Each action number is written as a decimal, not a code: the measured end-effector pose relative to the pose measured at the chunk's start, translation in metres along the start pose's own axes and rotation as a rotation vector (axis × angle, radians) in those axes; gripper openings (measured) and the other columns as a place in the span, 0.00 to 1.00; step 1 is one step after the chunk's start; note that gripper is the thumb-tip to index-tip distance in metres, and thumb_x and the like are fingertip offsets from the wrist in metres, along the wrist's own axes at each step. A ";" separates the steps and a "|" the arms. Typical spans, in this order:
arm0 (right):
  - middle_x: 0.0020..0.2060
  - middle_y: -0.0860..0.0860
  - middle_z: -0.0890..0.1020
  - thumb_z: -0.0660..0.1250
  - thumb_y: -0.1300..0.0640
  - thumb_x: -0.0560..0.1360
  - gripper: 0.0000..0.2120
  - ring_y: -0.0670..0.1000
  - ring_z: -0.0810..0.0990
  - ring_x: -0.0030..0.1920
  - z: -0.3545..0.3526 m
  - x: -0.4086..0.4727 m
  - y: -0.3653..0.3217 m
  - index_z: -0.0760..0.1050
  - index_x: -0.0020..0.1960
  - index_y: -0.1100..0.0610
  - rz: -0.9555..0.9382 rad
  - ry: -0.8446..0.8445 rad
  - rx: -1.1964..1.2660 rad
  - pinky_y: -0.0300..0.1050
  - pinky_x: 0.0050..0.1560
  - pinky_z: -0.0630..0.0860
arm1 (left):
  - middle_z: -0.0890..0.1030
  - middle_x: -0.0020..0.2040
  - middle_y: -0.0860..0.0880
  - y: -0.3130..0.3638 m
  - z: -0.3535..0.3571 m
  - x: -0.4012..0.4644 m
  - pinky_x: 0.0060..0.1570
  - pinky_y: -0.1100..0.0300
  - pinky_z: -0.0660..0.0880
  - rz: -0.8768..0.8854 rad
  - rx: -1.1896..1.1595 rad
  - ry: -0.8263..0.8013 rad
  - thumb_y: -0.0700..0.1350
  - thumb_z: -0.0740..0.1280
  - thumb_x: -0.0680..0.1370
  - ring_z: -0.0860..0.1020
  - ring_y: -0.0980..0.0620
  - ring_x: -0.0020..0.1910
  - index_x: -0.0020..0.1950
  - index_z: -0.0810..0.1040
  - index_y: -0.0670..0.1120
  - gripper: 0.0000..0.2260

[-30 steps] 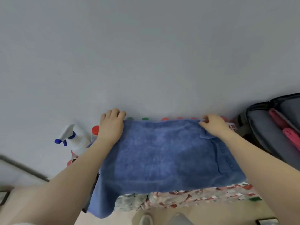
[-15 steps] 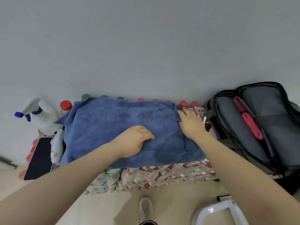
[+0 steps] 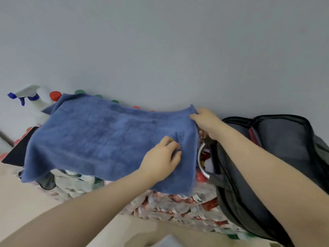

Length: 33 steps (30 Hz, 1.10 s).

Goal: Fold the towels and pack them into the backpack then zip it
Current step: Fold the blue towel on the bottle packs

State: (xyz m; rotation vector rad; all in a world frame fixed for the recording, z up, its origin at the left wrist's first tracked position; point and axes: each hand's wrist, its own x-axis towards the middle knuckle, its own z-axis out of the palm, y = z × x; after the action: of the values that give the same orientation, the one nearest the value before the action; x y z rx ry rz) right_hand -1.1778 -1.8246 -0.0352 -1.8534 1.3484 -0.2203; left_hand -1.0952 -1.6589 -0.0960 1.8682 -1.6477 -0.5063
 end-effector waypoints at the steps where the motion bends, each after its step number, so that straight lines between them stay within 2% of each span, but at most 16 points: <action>1: 0.35 0.58 0.75 0.56 0.62 0.77 0.08 0.53 0.75 0.32 -0.006 0.001 0.000 0.72 0.42 0.58 0.040 -0.049 0.144 0.43 0.32 0.69 | 0.71 0.58 0.50 0.014 0.010 0.004 0.40 0.51 0.74 -0.060 0.014 -0.020 0.52 0.58 0.79 0.74 0.49 0.42 0.58 0.73 0.46 0.14; 3: 0.32 0.53 0.74 0.56 0.63 0.78 0.09 0.48 0.73 0.28 -0.013 0.005 0.000 0.71 0.41 0.56 0.099 -0.154 0.388 0.39 0.27 0.71 | 0.71 0.58 0.51 0.033 0.024 0.013 0.39 0.54 0.73 -0.210 0.002 0.026 0.58 0.59 0.77 0.75 0.49 0.45 0.56 0.71 0.46 0.17; 6: 0.25 0.52 0.78 0.56 0.62 0.79 0.08 0.46 0.76 0.24 -0.013 0.007 0.003 0.69 0.42 0.58 0.135 -0.252 0.567 0.34 0.24 0.73 | 0.69 0.56 0.49 0.045 0.038 0.023 0.39 0.54 0.72 -0.411 0.016 0.132 0.60 0.63 0.74 0.75 0.46 0.47 0.56 0.68 0.44 0.22; 8: 0.24 0.52 0.78 0.56 0.63 0.79 0.09 0.45 0.76 0.21 -0.013 0.007 0.007 0.69 0.41 0.58 0.127 -0.259 0.614 0.32 0.22 0.72 | 0.68 0.54 0.47 0.049 0.049 0.024 0.40 0.53 0.72 -0.443 0.101 0.154 0.54 0.64 0.74 0.74 0.44 0.49 0.53 0.66 0.44 0.17; 10: 0.31 0.54 0.75 0.56 0.65 0.79 0.09 0.49 0.75 0.27 -0.019 0.011 0.013 0.69 0.40 0.58 0.073 -0.218 0.576 0.33 0.21 0.72 | 0.69 0.52 0.45 0.054 0.056 0.021 0.38 0.54 0.67 -0.445 0.128 0.174 0.46 0.62 0.74 0.71 0.44 0.49 0.48 0.64 0.44 0.09; 12: 0.34 0.55 0.74 0.55 0.66 0.77 0.10 0.53 0.75 0.34 -0.031 0.018 0.019 0.70 0.40 0.61 -0.053 -0.125 0.395 0.37 0.25 0.71 | 0.70 0.51 0.45 0.061 0.057 0.020 0.38 0.54 0.66 -0.417 0.085 0.155 0.40 0.61 0.73 0.71 0.44 0.48 0.49 0.66 0.43 0.07; 14: 0.38 0.57 0.76 0.53 0.66 0.76 0.10 0.55 0.75 0.43 -0.046 0.025 0.025 0.72 0.42 0.66 -0.215 -0.025 0.056 0.42 0.34 0.69 | 0.72 0.47 0.44 0.072 0.053 0.022 0.40 0.50 0.69 -0.335 -0.047 0.132 0.35 0.59 0.71 0.72 0.43 0.45 0.49 0.69 0.39 0.08; 16: 0.50 0.60 0.78 0.52 0.65 0.77 0.12 0.58 0.76 0.53 -0.063 0.028 0.029 0.73 0.52 0.64 -0.295 0.132 -0.309 0.46 0.47 0.71 | 0.73 0.40 0.42 0.085 0.049 0.028 0.39 0.49 0.69 -0.250 -0.162 0.120 0.32 0.58 0.69 0.72 0.42 0.40 0.45 0.70 0.37 0.06; 18: 0.62 0.62 0.74 0.51 0.63 0.78 0.16 0.61 0.74 0.61 -0.075 0.025 0.032 0.70 0.62 0.63 -0.264 0.219 -0.545 0.49 0.57 0.70 | 0.73 0.34 0.43 0.097 0.049 0.034 0.35 0.50 0.67 -0.220 -0.210 0.076 0.32 0.57 0.68 0.71 0.41 0.37 0.39 0.69 0.39 0.04; 20: 0.64 0.61 0.73 0.53 0.63 0.78 0.17 0.61 0.73 0.62 -0.081 0.022 0.038 0.69 0.64 0.62 -0.187 0.195 -0.735 0.49 0.58 0.70 | 0.74 0.33 0.46 0.103 0.052 0.037 0.35 0.54 0.67 -0.216 -0.183 -0.042 0.34 0.59 0.68 0.72 0.42 0.37 0.37 0.69 0.43 0.05; 22: 0.63 0.61 0.74 0.56 0.64 0.77 0.16 0.61 0.74 0.62 -0.080 0.016 0.041 0.70 0.64 0.63 -0.145 0.165 -0.896 0.49 0.58 0.72 | 0.79 0.42 0.45 0.102 0.052 0.036 0.42 0.55 0.72 -0.209 -0.193 -0.200 0.42 0.61 0.68 0.76 0.45 0.44 0.47 0.75 0.43 0.10; 24: 0.61 0.61 0.73 0.57 0.63 0.76 0.15 0.62 0.75 0.60 -0.073 0.008 0.031 0.70 0.62 0.64 -0.230 0.225 -0.966 0.51 0.56 0.73 | 0.80 0.44 0.49 0.094 0.046 0.028 0.51 0.54 0.73 -0.197 -0.256 -0.277 0.53 0.59 0.68 0.76 0.50 0.46 0.48 0.75 0.46 0.15; 26: 0.60 0.61 0.71 0.57 0.60 0.77 0.13 0.63 0.75 0.58 -0.055 0.002 0.014 0.69 0.61 0.63 -0.424 0.248 -0.937 0.52 0.54 0.73 | 0.78 0.47 0.53 0.084 0.031 0.018 0.57 0.56 0.71 -0.206 -0.329 -0.205 0.57 0.60 0.73 0.75 0.54 0.50 0.50 0.75 0.52 0.13; 28: 0.58 0.60 0.72 0.58 0.57 0.77 0.13 0.62 0.75 0.57 -0.026 -0.004 -0.008 0.71 0.59 0.61 -0.632 0.134 -0.829 0.52 0.54 0.72 | 0.79 0.53 0.53 0.065 0.009 0.009 0.58 0.60 0.71 -0.276 -0.360 -0.041 0.52 0.59 0.78 0.76 0.55 0.53 0.61 0.75 0.51 0.14; 31: 0.54 0.58 0.76 0.60 0.55 0.76 0.10 0.59 0.75 0.55 0.031 -0.009 -0.044 0.75 0.53 0.58 -0.823 -0.097 -0.687 0.49 0.55 0.73 | 0.80 0.47 0.51 0.020 -0.032 -0.008 0.46 0.60 0.73 -0.420 -0.357 0.251 0.46 0.57 0.79 0.78 0.52 0.42 0.54 0.78 0.43 0.12; 33: 0.53 0.57 0.78 0.60 0.57 0.76 0.10 0.58 0.76 0.54 0.068 -0.008 -0.068 0.77 0.52 0.58 -0.884 -0.206 -0.634 0.49 0.56 0.73 | 0.80 0.44 0.51 -0.021 -0.060 -0.027 0.44 0.62 0.71 -0.527 -0.291 0.402 0.43 0.57 0.79 0.77 0.53 0.41 0.51 0.78 0.41 0.11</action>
State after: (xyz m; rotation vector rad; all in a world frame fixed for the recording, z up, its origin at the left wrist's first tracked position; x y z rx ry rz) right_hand -1.0938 -1.7767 -0.0302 -2.8332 0.3838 -0.0353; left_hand -1.0455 -1.6208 -0.0672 2.0076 -0.7746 -0.5051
